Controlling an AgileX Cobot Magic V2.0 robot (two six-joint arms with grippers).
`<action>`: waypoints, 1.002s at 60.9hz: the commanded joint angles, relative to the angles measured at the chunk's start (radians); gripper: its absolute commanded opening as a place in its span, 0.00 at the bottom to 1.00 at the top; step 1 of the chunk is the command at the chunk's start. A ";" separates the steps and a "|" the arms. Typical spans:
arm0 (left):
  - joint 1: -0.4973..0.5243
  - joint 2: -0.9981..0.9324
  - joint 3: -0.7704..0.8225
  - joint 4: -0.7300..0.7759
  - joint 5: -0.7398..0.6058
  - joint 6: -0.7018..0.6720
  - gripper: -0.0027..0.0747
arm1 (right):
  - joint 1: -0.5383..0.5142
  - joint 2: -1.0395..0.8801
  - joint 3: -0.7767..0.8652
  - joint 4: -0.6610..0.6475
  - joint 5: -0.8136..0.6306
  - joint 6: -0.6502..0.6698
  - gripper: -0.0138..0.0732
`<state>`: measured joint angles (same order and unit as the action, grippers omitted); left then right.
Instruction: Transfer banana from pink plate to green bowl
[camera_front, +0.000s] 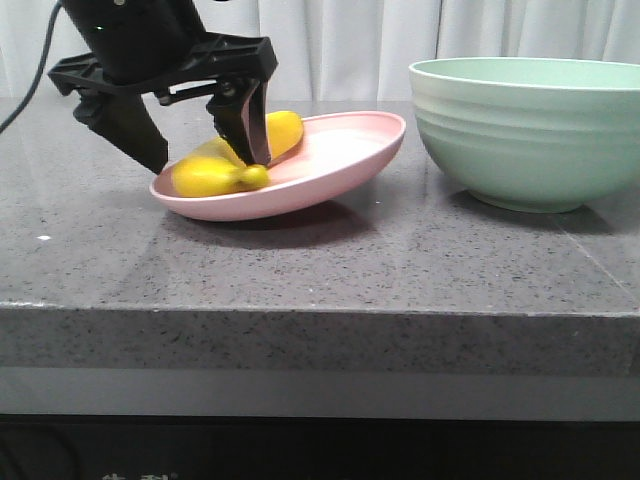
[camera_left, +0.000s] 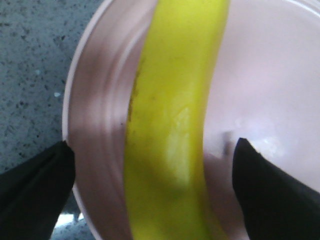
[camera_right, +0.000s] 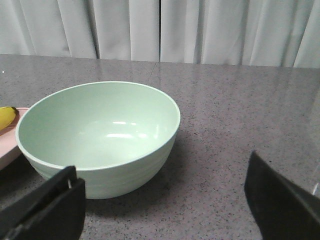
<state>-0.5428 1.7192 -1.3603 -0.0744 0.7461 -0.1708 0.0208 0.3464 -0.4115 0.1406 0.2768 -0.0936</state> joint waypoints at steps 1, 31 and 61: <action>-0.007 -0.023 -0.029 -0.022 -0.050 -0.009 0.79 | 0.001 0.012 -0.034 -0.007 -0.086 -0.001 0.91; -0.007 -0.021 -0.029 -0.022 -0.071 -0.009 0.60 | 0.001 0.012 -0.034 -0.007 -0.087 -0.001 0.91; -0.007 -0.021 -0.029 -0.020 -0.076 -0.009 0.24 | 0.001 0.012 -0.034 -0.007 -0.087 -0.001 0.91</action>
<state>-0.5449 1.7391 -1.3637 -0.0912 0.7095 -0.1726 0.0208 0.3464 -0.4115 0.1406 0.2768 -0.0936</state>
